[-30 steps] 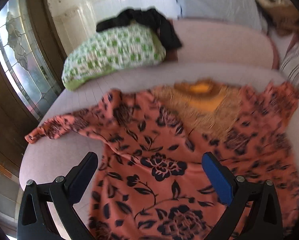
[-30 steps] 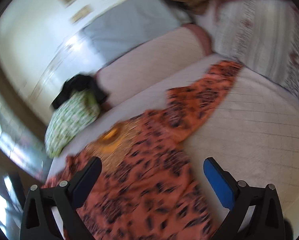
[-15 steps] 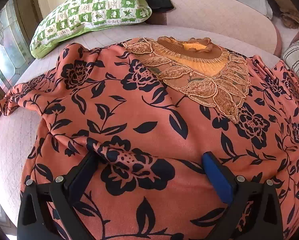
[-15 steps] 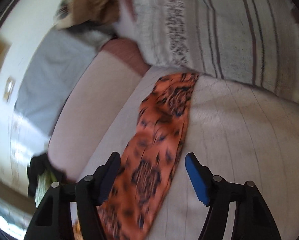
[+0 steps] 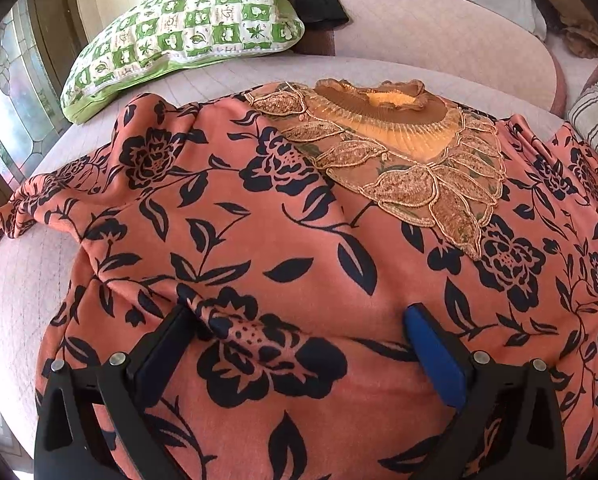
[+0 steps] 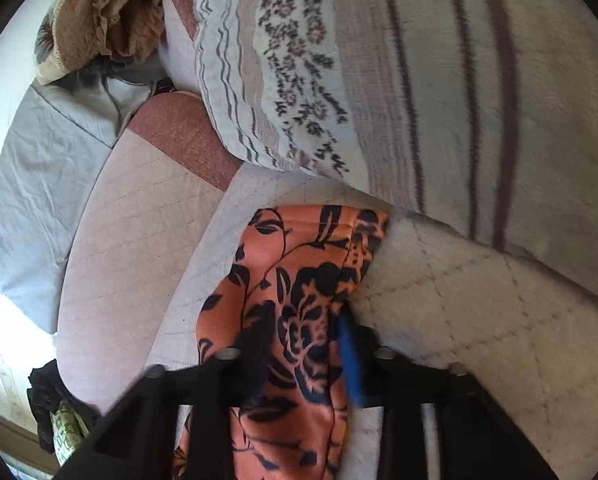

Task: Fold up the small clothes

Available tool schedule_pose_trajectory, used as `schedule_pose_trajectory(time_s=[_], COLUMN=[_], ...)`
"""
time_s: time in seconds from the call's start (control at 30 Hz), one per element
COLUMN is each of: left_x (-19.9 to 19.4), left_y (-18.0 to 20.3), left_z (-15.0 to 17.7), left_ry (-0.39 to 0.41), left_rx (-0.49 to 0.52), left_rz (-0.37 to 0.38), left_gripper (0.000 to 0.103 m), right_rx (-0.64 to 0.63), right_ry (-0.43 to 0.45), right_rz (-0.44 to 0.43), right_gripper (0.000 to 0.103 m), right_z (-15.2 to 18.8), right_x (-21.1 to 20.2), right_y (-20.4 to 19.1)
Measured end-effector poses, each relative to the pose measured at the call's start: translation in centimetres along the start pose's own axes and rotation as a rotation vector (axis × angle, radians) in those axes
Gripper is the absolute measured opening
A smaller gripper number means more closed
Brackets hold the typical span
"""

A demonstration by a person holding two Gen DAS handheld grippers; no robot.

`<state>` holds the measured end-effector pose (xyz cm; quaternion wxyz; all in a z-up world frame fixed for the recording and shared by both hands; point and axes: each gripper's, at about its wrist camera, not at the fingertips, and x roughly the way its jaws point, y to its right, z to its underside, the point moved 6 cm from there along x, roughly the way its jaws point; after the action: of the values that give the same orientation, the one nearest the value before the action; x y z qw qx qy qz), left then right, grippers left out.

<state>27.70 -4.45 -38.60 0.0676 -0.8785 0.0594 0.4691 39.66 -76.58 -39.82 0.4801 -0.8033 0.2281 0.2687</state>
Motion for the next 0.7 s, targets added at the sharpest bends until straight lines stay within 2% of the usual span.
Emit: schedule_pose_trajectory(time_s=[0.03, 0.1, 0.23, 0.33, 0.5, 0.57, 0.6, 0.7], left_x=[0.1, 0.0, -0.5, -1.4, -4.6, -5.7, -6.2, -7.0], left_y=[0.0, 0.0, -0.5, -1.7, -5.0, -6.6, -7.5, -10.6], left_z=[-0.2, -0.4, -0.7, -1.2, -2.5, -2.7, -2.8, -2.8], left_ry=[-0.005, -0.011, 0.006, 0.037, 0.138, 0.175, 0.19, 0.207], left_rx=[0.002, 0.007, 0.007, -0.03, -0.143, -0.175, -0.195, -0.266], left_rz=[0.004, 0.005, -0.032, -0.065, -0.095, -0.124, -0.141, -0.184], left_gripper=[0.103, 0.103, 0.103, 0.103, 0.103, 0.103, 0.103, 0.103], right_rx=[-0.016, -0.037, -0.165, -0.245, -0.411, -0.461, -0.471, -0.507], right_ry=[0.003, 0.023, 0.069, 0.042, -0.055, -0.115, -0.134, -0.233], right_rz=[0.014, -0.012, -0.146, -0.242, -0.39, -0.458, -0.478, -0.552], right_gripper=[0.011, 0.009, 0.008, 0.008, 0.008, 0.008, 0.008, 0.008], right_z=[-0.1, 0.3, 2.4, 5.4, 14.3, 19.6, 21.2, 29.3], right_x=[0.1, -0.9, -5.8, -9.3, -14.5, -16.3, -16.6, -17.3], right_y=[-0.1, -1.1, -6.3, -10.5, -19.0, -22.5, -23.5, -27.6])
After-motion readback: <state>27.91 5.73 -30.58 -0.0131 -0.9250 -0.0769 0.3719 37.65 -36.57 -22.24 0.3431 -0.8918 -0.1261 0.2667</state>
